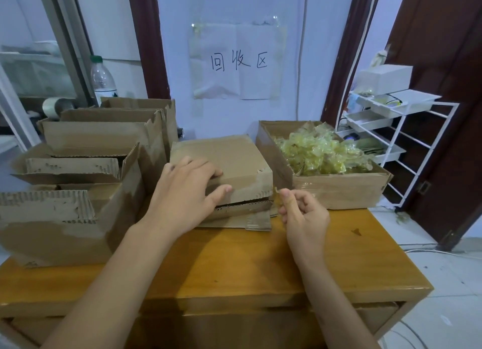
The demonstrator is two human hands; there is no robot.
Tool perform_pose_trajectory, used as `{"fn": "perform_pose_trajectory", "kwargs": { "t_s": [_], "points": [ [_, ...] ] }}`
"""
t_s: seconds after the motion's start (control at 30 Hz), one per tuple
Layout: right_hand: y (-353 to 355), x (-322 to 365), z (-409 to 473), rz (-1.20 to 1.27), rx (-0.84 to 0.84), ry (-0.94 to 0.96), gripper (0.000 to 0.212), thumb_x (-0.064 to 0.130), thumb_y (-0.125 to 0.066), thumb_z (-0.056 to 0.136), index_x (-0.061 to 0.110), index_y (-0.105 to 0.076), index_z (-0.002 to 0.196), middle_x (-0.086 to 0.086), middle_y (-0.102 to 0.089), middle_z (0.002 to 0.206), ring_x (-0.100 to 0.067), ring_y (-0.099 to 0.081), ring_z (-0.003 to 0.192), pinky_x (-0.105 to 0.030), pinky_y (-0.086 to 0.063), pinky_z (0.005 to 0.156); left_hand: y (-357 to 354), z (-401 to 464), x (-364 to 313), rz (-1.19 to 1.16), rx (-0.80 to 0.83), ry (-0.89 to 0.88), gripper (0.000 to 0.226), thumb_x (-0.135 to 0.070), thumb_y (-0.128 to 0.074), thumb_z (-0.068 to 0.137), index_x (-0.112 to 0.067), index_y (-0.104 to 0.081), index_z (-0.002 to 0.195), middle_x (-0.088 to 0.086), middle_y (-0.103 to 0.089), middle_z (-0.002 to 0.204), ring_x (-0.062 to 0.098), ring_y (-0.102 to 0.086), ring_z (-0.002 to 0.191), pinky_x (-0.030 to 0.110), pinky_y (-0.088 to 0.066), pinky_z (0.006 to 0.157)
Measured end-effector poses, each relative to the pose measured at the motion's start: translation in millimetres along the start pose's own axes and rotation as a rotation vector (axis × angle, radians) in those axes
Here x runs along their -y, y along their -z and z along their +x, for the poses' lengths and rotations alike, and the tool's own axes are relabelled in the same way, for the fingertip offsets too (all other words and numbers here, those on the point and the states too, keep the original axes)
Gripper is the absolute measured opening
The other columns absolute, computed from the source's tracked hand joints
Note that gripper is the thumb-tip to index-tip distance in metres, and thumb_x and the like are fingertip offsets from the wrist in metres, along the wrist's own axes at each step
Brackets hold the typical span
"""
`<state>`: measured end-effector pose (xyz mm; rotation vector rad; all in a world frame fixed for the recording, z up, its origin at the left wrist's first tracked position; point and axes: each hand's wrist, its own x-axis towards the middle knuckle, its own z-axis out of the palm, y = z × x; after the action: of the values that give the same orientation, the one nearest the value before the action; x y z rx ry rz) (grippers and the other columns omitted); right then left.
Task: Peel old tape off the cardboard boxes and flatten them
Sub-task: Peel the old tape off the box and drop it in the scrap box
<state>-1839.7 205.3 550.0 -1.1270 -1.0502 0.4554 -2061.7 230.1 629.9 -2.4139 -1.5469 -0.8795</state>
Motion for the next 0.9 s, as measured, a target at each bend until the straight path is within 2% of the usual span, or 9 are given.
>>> {"fn": "perform_pose_trajectory", "kwargs": {
  "t_s": [0.1,0.17,0.3,0.43,0.53,0.67,0.77,0.8,0.9],
  "points": [
    [-1,3,-2,0.026,-0.038,0.038,0.022,0.042,-0.067,0.094,0.022,-0.076,0.087,-0.002,-0.069,0.066,-0.021,-0.062,0.059,-0.043,-0.051,0.054,-2,6,-19,0.064,-0.071,-0.039,0.033,-0.056,-0.050,0.100,-0.033,-0.069,0.111,-0.018,-0.067,0.113,0.012,-0.056,0.109,0.036,-0.035,0.097],
    [0,8,-3,0.066,-0.039,0.047,0.013,0.033,-0.069,0.096,0.023,-0.078,0.097,0.000,-0.074,0.077,-0.019,-0.068,0.070,-0.036,-0.056,0.060,-9,8,-32,0.052,-0.122,-0.124,0.025,-0.046,-0.056,0.098,-0.030,-0.071,0.111,-0.014,-0.069,0.113,0.015,-0.057,0.107,0.039,-0.041,0.096],
    [18,23,-3,0.088,0.031,0.036,0.017,0.024,-0.071,0.096,0.022,-0.077,0.112,0.004,-0.077,0.100,-0.017,-0.073,0.093,-0.031,-0.060,0.075,-25,17,-56,-0.160,-0.070,-0.265,0.026,-0.038,-0.064,0.097,-0.031,-0.075,0.119,-0.017,-0.074,0.113,0.011,-0.058,0.104,0.038,-0.044,0.087],
    [39,47,14,0.126,0.136,0.003,0.031,0.019,-0.074,0.094,0.020,-0.069,0.124,0.003,-0.078,0.102,-0.012,-0.073,0.100,-0.024,-0.059,0.085,-35,33,-77,-0.492,-0.015,-0.203,0.021,-0.032,-0.072,0.096,-0.035,-0.078,0.116,-0.021,-0.074,0.105,0.000,-0.056,0.100,0.021,-0.040,0.086],
    [50,56,37,0.095,0.158,-0.014,0.027,0.023,-0.078,0.089,0.017,-0.069,0.114,-0.002,-0.078,0.098,-0.015,-0.074,0.097,-0.031,-0.061,0.089,-39,50,-90,-0.624,-0.014,-0.105,0.017,-0.031,-0.076,0.093,-0.035,-0.081,0.109,-0.019,-0.073,0.098,0.002,-0.061,0.095,0.030,-0.051,0.086],
    [67,62,74,-0.129,0.224,0.098,0.012,0.021,-0.078,0.093,0.020,-0.075,0.104,0.008,-0.076,0.097,-0.008,-0.072,0.096,-0.024,-0.057,0.086,-43,80,-104,-0.686,0.007,-0.054,0.014,-0.024,-0.078,0.092,-0.035,-0.082,0.100,-0.020,-0.073,0.090,0.001,-0.064,0.091,0.031,-0.053,0.084],
    [75,62,104,-0.485,0.238,0.259,0.011,0.027,-0.075,0.095,0.026,-0.076,0.105,0.012,-0.071,0.103,-0.008,-0.063,0.097,-0.010,-0.042,0.084,-50,105,-110,-0.649,0.049,-0.042,0.014,-0.020,-0.077,0.091,-0.032,-0.083,0.096,-0.020,-0.075,0.086,-0.003,-0.066,0.088,0.031,-0.056,0.086],
    [76,59,114,-0.580,0.236,0.305,0.014,0.027,-0.075,0.095,0.024,-0.077,0.108,0.008,-0.069,0.105,-0.011,-0.061,0.098,-0.012,-0.041,0.087,-53,111,-112,-0.619,0.072,-0.045,0.014,-0.020,-0.077,0.091,-0.032,-0.082,0.097,-0.020,-0.075,0.087,-0.001,-0.066,0.089,0.034,-0.056,0.089],
    [77,50,135,-0.781,0.262,0.362,0.022,0.022,-0.071,0.095,0.021,-0.077,0.116,0.002,-0.065,0.109,-0.018,-0.058,0.103,-0.039,-0.048,0.095,-60,126,-115,-0.506,0.144,-0.068,0.014,-0.021,-0.075,0.092,-0.032,-0.080,0.099,-0.020,-0.072,0.091,0.011,-0.065,0.100,0.045,-0.051,0.099]
  ]
}}
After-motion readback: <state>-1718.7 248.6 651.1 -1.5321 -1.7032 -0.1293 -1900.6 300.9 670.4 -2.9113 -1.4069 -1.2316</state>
